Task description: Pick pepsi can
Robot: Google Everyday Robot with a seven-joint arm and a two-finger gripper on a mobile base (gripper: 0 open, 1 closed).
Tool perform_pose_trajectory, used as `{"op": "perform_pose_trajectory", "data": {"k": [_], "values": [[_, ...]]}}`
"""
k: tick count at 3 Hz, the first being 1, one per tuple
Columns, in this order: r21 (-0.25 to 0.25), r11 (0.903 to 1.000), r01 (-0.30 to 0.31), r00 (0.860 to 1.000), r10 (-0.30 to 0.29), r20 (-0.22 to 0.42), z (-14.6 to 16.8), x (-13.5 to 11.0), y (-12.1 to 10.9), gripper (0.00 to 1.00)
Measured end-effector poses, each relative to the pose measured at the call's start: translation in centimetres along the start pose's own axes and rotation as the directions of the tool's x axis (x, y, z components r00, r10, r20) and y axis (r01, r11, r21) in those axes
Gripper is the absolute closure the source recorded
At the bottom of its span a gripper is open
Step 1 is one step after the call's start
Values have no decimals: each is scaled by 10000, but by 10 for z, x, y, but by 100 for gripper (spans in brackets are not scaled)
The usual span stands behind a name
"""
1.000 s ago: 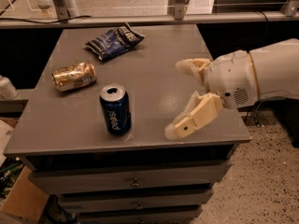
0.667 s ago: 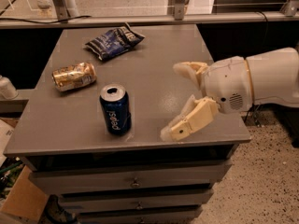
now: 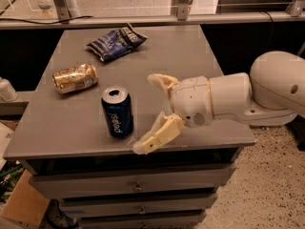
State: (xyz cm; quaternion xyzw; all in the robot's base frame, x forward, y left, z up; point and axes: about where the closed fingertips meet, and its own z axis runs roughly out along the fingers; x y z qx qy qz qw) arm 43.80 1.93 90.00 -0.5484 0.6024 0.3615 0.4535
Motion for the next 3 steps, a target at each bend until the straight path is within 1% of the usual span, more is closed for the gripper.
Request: {"op": "perform_pose_trajectory", "data": {"k": [1, 2, 3], "values": [[-190, 9993, 334, 9987, -327, 402, 35, 7, -4, 0], [-247, 9984, 505, 9953, -482, 838, 61, 13, -8, 0], [-310, 9978, 580, 9911, -539, 1215, 80, 14, -7, 0]]}}
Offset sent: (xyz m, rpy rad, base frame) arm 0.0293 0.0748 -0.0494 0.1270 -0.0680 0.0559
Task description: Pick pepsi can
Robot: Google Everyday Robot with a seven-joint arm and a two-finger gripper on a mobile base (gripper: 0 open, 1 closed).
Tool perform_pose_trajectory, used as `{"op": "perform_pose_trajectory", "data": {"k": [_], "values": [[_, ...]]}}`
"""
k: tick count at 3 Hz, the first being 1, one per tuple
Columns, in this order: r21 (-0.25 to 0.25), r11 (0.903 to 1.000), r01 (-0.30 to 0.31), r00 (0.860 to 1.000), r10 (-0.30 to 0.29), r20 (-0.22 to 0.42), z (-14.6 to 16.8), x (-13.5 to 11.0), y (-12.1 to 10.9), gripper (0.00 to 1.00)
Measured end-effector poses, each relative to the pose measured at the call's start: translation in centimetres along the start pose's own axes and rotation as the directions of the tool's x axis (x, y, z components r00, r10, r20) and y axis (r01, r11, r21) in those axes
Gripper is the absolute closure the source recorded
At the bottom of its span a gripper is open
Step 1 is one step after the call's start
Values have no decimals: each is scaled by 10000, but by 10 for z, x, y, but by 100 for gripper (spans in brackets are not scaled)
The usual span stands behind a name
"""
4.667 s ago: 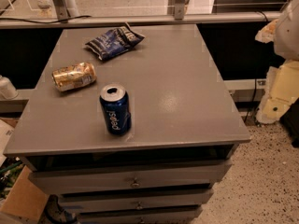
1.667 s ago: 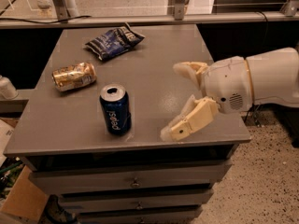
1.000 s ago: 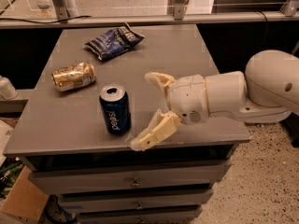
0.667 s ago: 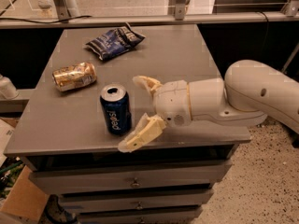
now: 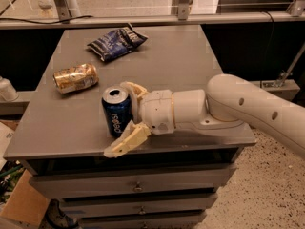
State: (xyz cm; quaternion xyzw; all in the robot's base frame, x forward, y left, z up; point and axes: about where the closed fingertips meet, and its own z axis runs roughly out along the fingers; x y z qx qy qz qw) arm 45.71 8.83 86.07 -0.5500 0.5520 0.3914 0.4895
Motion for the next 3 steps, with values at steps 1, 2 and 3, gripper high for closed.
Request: {"op": "perform_pose_trajectory", "data": {"k": [1, 2, 3], "values": [[-94, 9999, 117, 9995, -114, 309, 11, 0, 1, 16], [-99, 9998, 194, 9986, -189, 503, 14, 1, 5, 41], [-64, 9997, 250, 9979, -246, 597, 11, 0, 4, 64]]}}
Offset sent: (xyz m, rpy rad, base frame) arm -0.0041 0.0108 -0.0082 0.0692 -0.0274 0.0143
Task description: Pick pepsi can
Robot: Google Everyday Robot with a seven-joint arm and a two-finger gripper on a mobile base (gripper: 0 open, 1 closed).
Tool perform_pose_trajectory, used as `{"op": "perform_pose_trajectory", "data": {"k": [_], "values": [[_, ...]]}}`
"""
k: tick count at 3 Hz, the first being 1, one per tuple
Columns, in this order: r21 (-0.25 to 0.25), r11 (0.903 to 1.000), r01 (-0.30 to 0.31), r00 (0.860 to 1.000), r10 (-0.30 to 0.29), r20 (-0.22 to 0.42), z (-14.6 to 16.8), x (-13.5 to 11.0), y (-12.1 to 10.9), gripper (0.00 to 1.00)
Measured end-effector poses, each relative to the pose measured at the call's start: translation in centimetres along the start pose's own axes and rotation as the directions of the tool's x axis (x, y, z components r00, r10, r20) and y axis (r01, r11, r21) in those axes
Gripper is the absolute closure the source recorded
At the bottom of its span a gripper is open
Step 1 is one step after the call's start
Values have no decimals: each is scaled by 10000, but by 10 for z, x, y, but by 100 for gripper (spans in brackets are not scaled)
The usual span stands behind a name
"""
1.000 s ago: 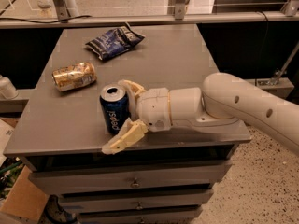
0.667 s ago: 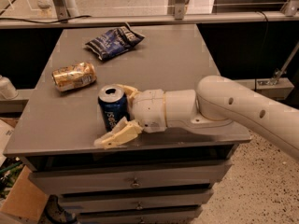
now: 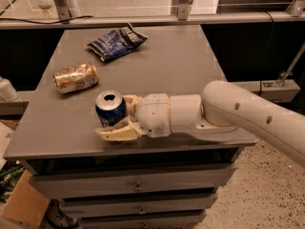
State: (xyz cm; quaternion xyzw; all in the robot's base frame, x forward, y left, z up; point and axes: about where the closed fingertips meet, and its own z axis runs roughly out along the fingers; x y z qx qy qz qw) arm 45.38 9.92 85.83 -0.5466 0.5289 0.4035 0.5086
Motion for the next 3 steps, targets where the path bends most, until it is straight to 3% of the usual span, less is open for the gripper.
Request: {"op": "perform_pose_trajectory", "data": {"k": [1, 2, 3], "values": [[95, 9998, 167, 9999, -168, 43, -7, -7, -4, 87], [213, 9991, 362, 9993, -365, 122, -12, -18, -12, 100], [327, 9981, 529, 9984, -535, 174, -16, -28, -20, 100]]}}
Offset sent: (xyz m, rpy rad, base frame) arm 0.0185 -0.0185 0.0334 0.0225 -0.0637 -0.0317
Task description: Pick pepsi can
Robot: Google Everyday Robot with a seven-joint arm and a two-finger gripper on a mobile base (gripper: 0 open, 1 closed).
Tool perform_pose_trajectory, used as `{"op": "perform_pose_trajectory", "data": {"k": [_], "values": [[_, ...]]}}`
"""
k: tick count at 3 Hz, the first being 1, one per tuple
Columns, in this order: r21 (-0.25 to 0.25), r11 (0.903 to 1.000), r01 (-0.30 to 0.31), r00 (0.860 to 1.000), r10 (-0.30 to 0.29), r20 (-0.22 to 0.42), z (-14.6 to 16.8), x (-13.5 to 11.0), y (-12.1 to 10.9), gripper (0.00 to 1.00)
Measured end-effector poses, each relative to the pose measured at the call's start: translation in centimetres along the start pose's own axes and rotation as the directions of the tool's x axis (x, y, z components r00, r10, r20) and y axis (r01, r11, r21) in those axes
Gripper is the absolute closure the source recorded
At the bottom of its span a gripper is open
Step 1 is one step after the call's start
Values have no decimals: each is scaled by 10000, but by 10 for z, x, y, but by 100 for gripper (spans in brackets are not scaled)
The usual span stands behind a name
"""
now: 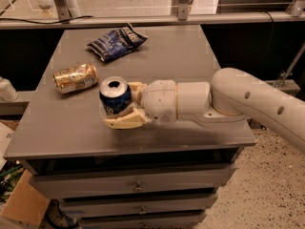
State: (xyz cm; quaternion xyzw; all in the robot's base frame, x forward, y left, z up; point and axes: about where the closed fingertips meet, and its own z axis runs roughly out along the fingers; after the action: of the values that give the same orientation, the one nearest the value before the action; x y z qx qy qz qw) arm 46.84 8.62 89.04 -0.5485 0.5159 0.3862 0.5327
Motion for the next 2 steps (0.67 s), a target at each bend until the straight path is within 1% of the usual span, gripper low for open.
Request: {"op": "perform_pose_trajectory", "data": {"k": [1, 2], "values": [[201, 9997, 113, 9998, -116, 154, -7, -13, -11, 100], [617, 9979, 215, 9966, -262, 775, -13, -43, -25, 100]]}}
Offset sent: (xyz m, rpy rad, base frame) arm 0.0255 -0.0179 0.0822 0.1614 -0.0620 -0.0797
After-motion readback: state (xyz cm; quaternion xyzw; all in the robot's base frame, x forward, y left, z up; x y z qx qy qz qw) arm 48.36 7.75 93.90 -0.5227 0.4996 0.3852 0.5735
